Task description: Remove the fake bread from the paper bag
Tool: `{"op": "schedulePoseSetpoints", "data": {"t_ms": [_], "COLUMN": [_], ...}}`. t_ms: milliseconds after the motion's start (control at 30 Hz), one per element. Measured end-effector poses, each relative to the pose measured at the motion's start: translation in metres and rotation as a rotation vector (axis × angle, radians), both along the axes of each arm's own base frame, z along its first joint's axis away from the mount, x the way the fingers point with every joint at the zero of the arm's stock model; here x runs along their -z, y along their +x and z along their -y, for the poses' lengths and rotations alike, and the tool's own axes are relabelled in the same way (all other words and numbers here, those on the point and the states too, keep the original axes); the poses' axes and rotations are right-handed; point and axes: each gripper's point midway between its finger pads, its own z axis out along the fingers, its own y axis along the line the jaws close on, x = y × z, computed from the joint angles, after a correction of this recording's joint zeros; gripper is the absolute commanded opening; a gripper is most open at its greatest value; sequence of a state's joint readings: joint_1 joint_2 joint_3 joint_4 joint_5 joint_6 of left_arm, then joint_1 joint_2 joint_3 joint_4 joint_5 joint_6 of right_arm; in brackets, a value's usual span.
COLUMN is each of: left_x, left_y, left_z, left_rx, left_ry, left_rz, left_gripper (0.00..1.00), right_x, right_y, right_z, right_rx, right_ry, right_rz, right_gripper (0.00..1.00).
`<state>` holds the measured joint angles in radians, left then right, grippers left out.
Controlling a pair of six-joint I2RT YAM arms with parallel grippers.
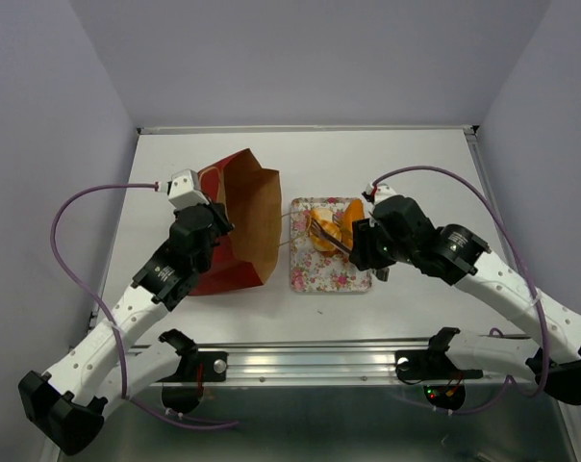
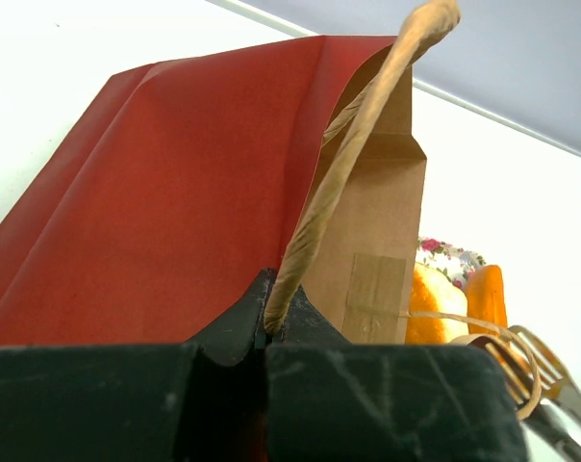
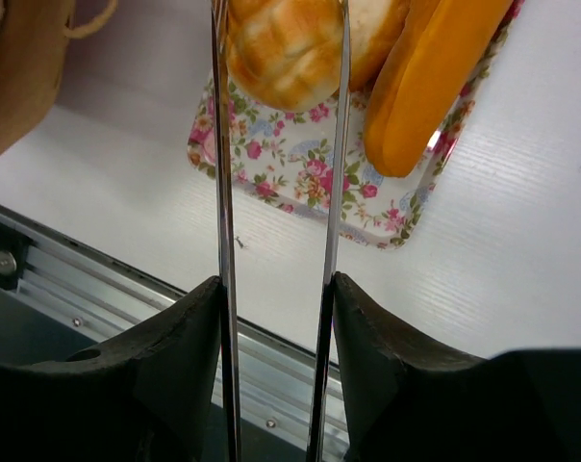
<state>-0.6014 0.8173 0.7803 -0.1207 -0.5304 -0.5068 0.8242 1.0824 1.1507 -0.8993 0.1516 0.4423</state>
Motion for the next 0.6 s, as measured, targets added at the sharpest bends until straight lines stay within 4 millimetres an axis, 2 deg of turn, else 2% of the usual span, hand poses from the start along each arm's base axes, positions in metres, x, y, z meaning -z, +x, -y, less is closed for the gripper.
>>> {"op": "schedulePoseSetpoints", "data": {"t_ms": [100, 300, 467, 600], "left_x": [0.001, 0.003, 0.002, 0.002], "left_y": [0.001, 0.003, 0.003, 0.003], "left_z": [0.001, 0.003, 0.003, 0.003], "left_rx": [0.003, 0.007, 0.007, 0.007], "left_ry": [0.001, 0.007, 0.007, 0.006], "left_rz": [-0.002, -0.006, -0.005, -0.005], "left_gripper": [0.00, 0.00, 0.00, 0.00], "right_x": [-0.015, -0.008, 0.016, 0.043], "right_y": [0.004, 0.000, -0.020, -0.031], "right_z": [0.003, -0.001, -0.011, -0.011], "right_rx": [0.018, -0.005, -0.099, -0.133], "right_ry": [0.016, 0.012, 0.016, -0.023], "right_rz": [0.041, 0.009, -0.099, -0.191], "right_gripper": [0.52, 0.49, 0.50, 0.58]}}
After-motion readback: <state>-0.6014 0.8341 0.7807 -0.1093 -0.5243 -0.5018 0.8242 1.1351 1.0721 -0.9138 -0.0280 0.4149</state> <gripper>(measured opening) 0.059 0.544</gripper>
